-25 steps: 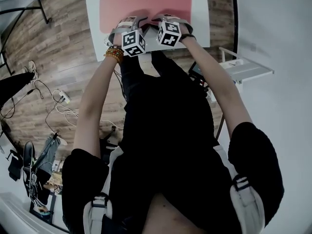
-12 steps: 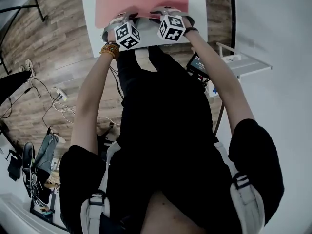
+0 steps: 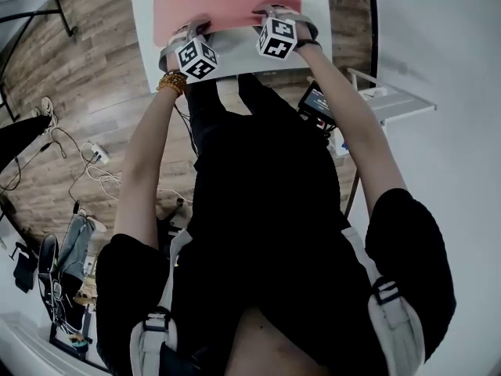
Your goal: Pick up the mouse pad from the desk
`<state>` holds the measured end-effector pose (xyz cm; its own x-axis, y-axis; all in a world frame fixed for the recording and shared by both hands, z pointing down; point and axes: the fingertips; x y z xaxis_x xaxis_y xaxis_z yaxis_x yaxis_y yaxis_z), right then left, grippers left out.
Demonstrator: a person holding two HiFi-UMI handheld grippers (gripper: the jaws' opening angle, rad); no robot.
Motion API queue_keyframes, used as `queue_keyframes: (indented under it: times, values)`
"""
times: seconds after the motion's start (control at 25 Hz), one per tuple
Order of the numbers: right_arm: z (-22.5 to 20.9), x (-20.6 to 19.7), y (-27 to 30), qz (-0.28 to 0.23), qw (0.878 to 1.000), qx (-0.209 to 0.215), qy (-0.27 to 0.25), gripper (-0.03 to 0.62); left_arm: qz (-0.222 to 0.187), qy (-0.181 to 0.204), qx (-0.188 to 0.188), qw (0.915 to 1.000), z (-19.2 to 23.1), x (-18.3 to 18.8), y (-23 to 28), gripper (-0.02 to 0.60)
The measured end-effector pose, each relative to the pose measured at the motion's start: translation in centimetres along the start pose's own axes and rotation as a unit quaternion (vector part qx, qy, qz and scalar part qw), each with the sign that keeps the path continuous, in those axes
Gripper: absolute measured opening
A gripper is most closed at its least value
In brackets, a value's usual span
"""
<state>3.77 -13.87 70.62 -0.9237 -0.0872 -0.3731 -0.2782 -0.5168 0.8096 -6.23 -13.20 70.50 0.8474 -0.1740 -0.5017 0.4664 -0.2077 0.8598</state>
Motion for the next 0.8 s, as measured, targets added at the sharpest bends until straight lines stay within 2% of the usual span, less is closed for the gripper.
queue_keyframes:
  times: [0.16,0.24,0.32,0.48,0.8]
  values:
    - [0.2,-2.0,-0.4,0.02,1.0,0.009,0.008,0.118,-0.005,-0.022,-0.005,0.9997,0.6,-1.8,-0.5,0.063]
    - [0.4,-3.4,-0.5,0.029,0.999,0.015,0.03,0.07,-0.008,-0.039,-0.01,0.9992,0.9,-1.9,-0.5,0.061]
    - [0.5,-3.8,-0.6,0.033,0.996,0.024,0.075,0.061,-0.02,-0.075,-0.02,0.9968,1.1,-1.9,-0.6,0.055]
    - [0.6,-3.6,-0.3,0.051,0.983,0.066,0.165,0.061,-0.033,-0.141,-0.04,0.9887,1.0,-2.3,-0.5,0.049]
    - [1.6,-3.4,-0.8,0.061,0.97,0.099,0.213,0.058,-0.038,-0.18,-0.064,0.981,0.6,-2.5,-0.9,0.049]
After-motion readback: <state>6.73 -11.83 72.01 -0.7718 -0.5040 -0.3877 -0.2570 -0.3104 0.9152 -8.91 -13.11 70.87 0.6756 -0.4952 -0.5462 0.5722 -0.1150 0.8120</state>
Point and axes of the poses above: the fingertips, and each gripper's own axes: y forward along the fingers, z to its left, x out of its top, and after that the axes turned 14 degrees about -x, right-handed
